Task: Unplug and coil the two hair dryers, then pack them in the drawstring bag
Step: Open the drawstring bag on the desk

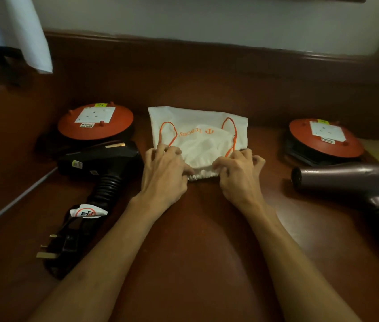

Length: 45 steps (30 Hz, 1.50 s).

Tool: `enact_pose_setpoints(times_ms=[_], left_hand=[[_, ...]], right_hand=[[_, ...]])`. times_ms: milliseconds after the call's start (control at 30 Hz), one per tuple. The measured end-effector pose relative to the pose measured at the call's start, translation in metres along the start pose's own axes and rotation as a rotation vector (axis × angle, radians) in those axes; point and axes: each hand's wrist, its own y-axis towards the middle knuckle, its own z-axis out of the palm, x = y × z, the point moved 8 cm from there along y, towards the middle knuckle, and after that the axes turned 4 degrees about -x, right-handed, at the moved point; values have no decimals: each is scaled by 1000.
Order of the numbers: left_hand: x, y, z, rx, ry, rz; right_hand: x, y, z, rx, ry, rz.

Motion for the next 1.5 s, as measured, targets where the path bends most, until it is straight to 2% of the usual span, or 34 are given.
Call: enact_pose_setpoints(times_ms=[167, 300, 500, 567, 667, 767, 900, 1000, 1067, 1200, 1333, 1400, 1500], left_hand=[[1, 1, 1, 34, 47, -73], [14, 2, 0, -24, -87, -112], [24, 4, -9, -200, -89, -119], [31, 6, -9, -223, -126, -146], [36, 5, -12, -282, -170, -190], [32, 3, -17, -322, -169, -189], [26, 2, -21, -286, -43, -195], [18, 0, -15, -172, 64, -148], [25, -1, -19, -183, 57, -168], [44, -3, -37, -308, -39, -271], [50, -3, -43, -337, -83, -268], [50, -4, -43, -301, -101, -247], [45, -4, -31, -126, -54, -218]], right_hand=[[5, -1, -6, -127, -213, 45], [12, -5, -2, -54, -269, 30], [22, -11, -7, 55, -218, -55], [23, -10, -14, 3, -177, -89], [8, -5, -26, -111, -112, 1], [-2, -5, -27, -98, -145, 43], [-7, -8, -22, -6, -193, 79], [-6, -9, -15, 74, -109, 80], [-6, -8, -16, 76, -32, 43], [-8, -7, -38, -129, 10, 46], [-24, -7, -53, -277, -9, 176], [-30, -6, -56, -247, 7, 193], [-32, -5, -48, -62, -43, 172]])
